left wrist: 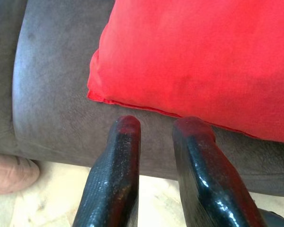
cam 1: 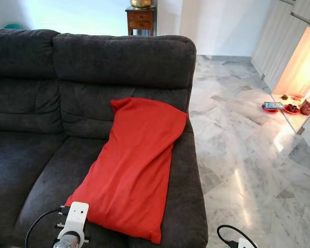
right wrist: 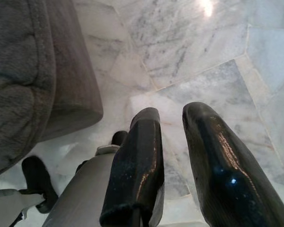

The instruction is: Move the pillow to the sofa from floor

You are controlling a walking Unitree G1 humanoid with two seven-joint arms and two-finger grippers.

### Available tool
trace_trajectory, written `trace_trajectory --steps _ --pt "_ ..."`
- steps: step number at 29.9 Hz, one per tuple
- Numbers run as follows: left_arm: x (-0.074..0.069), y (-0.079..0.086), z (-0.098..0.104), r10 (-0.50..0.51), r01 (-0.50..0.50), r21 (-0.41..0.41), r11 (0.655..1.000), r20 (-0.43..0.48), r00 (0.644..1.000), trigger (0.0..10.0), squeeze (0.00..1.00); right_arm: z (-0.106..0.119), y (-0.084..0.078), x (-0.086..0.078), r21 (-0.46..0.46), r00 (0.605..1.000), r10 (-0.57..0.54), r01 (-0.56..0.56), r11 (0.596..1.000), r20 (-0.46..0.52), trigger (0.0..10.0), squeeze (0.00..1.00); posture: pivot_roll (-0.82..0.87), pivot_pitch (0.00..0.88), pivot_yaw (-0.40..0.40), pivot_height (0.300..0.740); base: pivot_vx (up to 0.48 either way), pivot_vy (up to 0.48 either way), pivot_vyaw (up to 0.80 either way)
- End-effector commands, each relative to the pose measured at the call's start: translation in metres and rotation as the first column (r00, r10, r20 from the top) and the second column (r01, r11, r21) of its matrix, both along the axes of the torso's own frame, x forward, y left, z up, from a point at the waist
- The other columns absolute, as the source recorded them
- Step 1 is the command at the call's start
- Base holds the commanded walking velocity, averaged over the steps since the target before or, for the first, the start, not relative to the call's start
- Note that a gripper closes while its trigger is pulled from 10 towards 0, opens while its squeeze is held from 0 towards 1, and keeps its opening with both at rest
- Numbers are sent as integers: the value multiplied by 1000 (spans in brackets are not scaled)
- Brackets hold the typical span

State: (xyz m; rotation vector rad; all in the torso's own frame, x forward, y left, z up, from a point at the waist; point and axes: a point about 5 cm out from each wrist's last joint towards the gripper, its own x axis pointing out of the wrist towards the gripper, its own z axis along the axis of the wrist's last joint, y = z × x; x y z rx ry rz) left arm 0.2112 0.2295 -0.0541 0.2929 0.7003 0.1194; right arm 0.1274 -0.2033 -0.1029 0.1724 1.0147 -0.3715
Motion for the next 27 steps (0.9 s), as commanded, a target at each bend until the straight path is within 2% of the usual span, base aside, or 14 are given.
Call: trace_trajectory --steps 1,8,15,21,27 --pt "0 -1 -1 29 -29 -16 999 1 1000 10000 0 0 2 2 16 1000 -5 5 1000 1 10000 0 49 0 -28 740 0 0 0" --pt "-4 -2 -3 45 -45 -31 998 -6 999 10000 0 4 4 14 36 999 7 -9 999 48 10000 0 71 0 -45 740 0 0 0" --pt "-5 -4 -4 53 -53 -36 998 -2 999 10000 0 6 5 19 48 998 9 -12 999 68 10000 0 68 0 -50 740 0 0 0" --pt "-7 -6 -6 60 -60 -42 997 -3 998 10000 0 5 4 17 56 998 -5 1 998 66 10000 0 65 0 -45 740 0 0 0" --pt "-5 -5 -4 68 -67 -49 997 8 998 10000 0 3 -8 7 51 999 -19 17 999 35 10000 0 69 0 -52 740 0 0 0"
